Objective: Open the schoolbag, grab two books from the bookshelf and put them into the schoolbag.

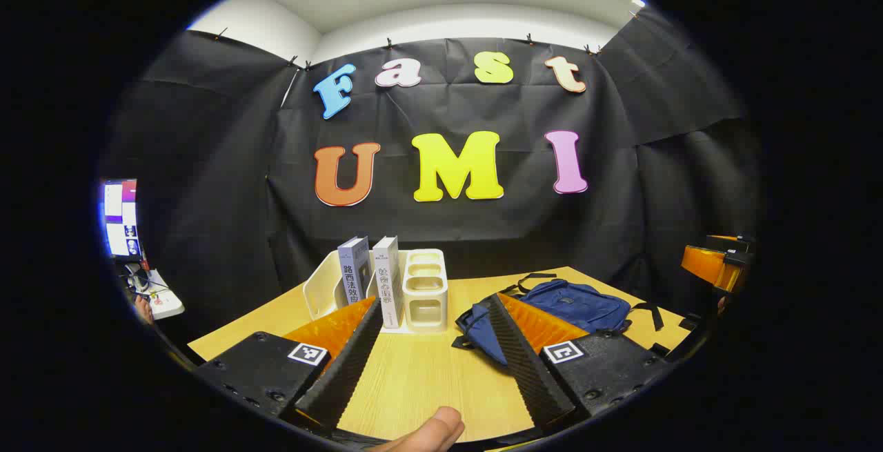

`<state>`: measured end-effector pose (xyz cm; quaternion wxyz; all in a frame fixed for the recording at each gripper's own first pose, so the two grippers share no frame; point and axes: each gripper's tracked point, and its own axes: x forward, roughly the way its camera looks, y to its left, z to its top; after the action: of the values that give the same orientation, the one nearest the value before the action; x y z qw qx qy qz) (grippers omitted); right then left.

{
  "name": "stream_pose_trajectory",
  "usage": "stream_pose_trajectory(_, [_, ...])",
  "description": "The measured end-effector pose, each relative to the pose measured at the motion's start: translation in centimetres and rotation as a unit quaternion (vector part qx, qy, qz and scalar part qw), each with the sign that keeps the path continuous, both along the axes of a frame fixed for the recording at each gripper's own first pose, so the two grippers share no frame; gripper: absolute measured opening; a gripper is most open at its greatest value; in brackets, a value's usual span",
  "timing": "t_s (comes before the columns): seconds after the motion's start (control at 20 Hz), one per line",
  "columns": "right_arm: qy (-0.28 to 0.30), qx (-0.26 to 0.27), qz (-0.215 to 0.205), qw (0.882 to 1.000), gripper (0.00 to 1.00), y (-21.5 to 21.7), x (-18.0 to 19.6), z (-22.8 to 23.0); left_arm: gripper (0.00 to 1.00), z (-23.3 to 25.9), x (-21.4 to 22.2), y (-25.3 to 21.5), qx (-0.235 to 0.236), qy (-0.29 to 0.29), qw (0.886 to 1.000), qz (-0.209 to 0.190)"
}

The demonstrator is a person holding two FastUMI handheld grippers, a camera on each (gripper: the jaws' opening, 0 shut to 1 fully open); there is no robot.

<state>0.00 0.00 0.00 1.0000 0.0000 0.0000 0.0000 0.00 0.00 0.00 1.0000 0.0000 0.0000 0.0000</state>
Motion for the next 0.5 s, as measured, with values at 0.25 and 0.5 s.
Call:
stream_pose_trajectory(0.25, [0.010, -0.008, 0.003, 1.000, 0.94, 2.3, -0.3, -0.5, 0.98, 0.7, -0.5, 2.7, -0.006, -0.010, 1.000, 0.010])
stream_pose_trajectory(0.5, [0.019, -0.021, -0.001, 1.000, 0.97, 2.8, -0.1, -1.4, 0.98, 0.6, -0.5, 3.7, -0.019, -0.008, 1.000, 0.009])
